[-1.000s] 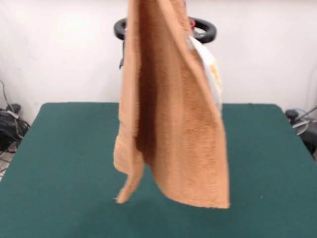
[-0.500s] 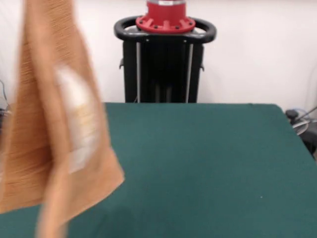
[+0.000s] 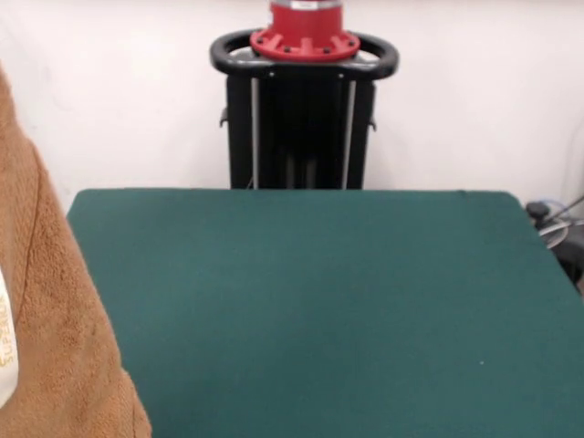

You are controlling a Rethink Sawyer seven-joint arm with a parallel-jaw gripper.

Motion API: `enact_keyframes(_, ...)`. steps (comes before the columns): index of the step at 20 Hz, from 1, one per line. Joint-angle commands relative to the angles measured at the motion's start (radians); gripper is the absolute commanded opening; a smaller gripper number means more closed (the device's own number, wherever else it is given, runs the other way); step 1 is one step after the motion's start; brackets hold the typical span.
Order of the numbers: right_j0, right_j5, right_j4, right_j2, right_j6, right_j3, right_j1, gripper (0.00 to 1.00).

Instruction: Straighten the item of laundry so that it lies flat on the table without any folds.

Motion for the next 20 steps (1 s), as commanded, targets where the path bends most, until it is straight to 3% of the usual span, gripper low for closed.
enact_keyframes(1,0.01,-0.037,-0.06,0.078,-0.059,0.104,0.002,0.0)
enact_keyframes(10,0.068,-0.055,-0.112,0.035,0.048,0.16,-0.036,0.0)
enact_keyframes(20,0.153,-0.245,-0.159,-0.031,0.19,0.287,-0.042,0.0)
